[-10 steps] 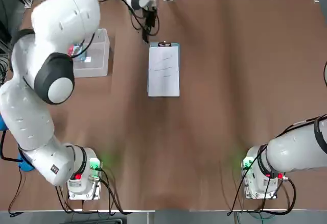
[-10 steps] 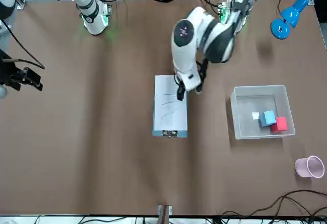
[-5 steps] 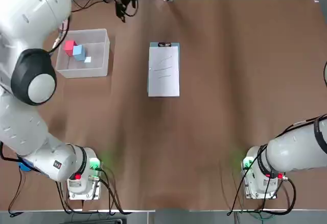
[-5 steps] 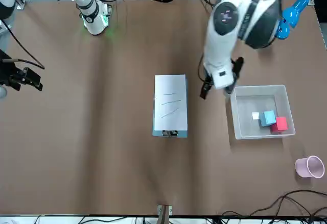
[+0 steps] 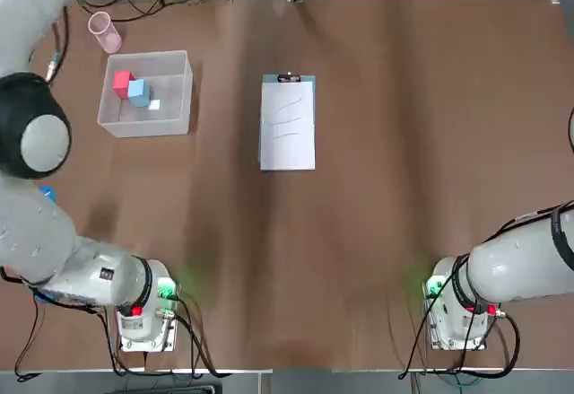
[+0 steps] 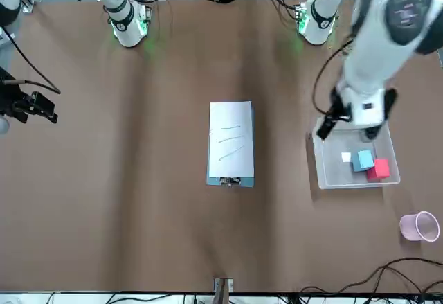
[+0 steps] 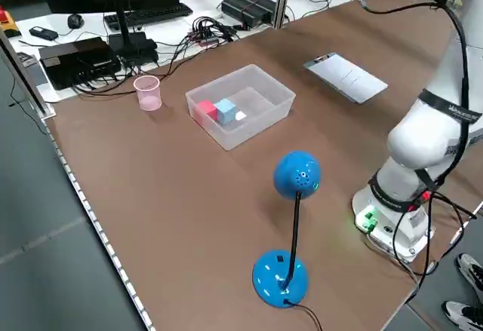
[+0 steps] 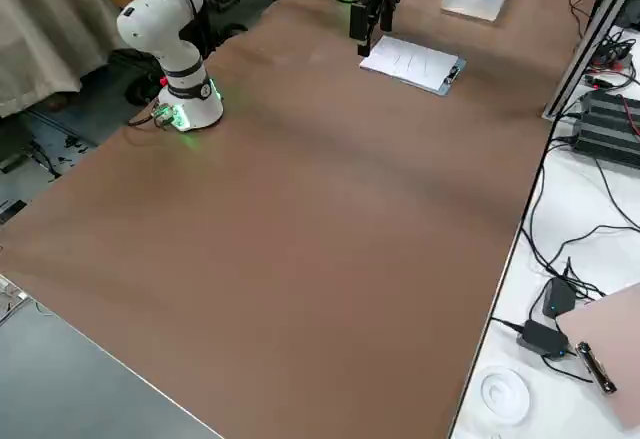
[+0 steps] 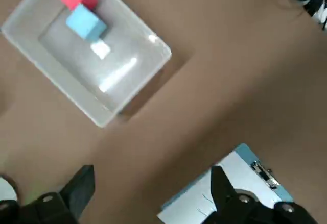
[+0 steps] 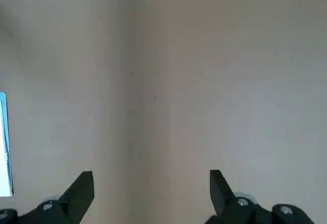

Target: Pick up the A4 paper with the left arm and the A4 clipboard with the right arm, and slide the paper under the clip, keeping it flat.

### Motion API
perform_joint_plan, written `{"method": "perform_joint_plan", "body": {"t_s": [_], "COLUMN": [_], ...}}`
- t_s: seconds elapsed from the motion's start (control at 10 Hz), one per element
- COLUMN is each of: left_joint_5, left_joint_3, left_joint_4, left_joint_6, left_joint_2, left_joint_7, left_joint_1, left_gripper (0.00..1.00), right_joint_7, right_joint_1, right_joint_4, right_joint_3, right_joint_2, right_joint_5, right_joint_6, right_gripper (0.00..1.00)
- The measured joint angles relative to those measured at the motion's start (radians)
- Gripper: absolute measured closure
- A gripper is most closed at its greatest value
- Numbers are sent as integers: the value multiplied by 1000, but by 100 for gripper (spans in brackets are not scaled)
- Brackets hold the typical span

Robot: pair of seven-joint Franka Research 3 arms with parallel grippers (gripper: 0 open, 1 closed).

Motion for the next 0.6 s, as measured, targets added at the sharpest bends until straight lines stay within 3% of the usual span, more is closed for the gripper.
{"method": "perform_joint_plan", "body": {"t_s": [0.3,0.6], "left_joint_5": [-31,-37], "left_joint_3": [1,26], "left_joint_4": [-2,-41], "left_joint_6": [-36,-38], "left_joint_2": [-71,-72], "left_joint_7": [563,792], "left_joint_1": [161,174], "left_gripper": [0,0], "right_joint_7": [0,0], "right_joint_1": [1,0], "right_joint_4": [1,2], "right_joint_3": [0,0], "right_joint_2": [0,0], "right_joint_5": [0,-1], "right_joint_6": [2,2], "right_gripper": [0,0]}}
